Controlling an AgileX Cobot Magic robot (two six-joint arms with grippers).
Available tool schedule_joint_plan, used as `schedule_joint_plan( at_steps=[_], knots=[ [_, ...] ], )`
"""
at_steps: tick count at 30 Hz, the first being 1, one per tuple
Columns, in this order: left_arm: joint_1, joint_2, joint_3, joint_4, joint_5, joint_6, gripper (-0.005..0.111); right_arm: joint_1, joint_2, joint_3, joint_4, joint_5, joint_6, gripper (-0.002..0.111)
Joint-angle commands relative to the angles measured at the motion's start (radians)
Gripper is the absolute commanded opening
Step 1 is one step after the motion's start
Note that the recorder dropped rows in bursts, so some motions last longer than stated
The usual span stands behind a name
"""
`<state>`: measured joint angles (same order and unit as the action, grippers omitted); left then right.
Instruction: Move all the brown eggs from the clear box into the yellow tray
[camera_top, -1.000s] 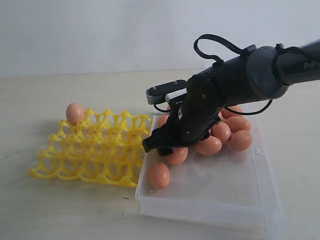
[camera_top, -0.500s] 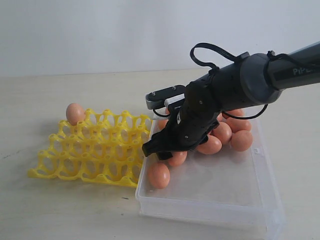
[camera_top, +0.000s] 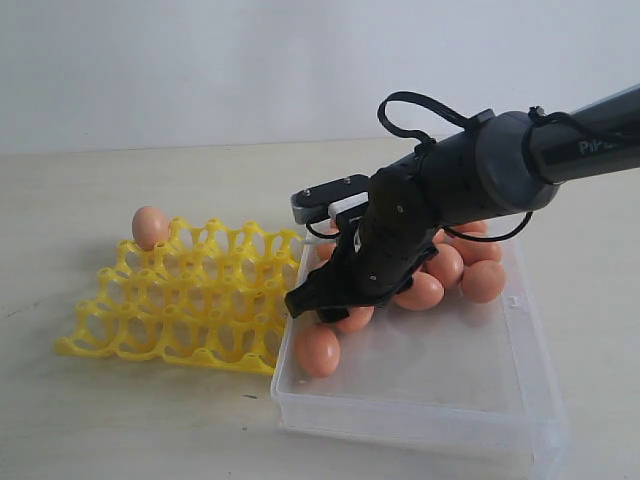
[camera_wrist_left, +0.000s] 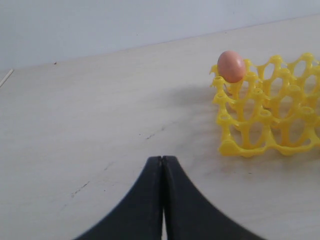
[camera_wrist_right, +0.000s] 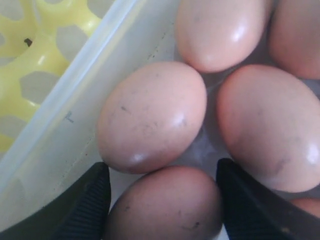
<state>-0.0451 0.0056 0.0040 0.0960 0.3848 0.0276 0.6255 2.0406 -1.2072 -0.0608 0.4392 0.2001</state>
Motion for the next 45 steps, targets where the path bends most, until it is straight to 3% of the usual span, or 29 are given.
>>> schedule_joint_plan(
  at_steps=[1,24,37,45],
  knots=[
    [-0.005,-0.006,-0.004,-0.001,-0.006,-0.005,0.000,-0.003,-0.001,0.001,0.000,0.005,-0.099,0.000],
    [-0.005,-0.006,-0.004,-0.001,-0.006,-0.005,0.000,0.020,-0.172,0.003,0.037,0.003,-0.221,0.000],
    [-0.005,-0.006,-0.004,-0.001,-0.006,-0.005,0.000,0.161,-0.229,0.003,0.113,-0.494,-0.356,0.000],
    [-0.005,-0.006,-0.004,-0.001,-0.006,-0.005,0.000,0.169,-0.127,0.003,0.111,-0.719,-0.338,0.000]
  ],
)
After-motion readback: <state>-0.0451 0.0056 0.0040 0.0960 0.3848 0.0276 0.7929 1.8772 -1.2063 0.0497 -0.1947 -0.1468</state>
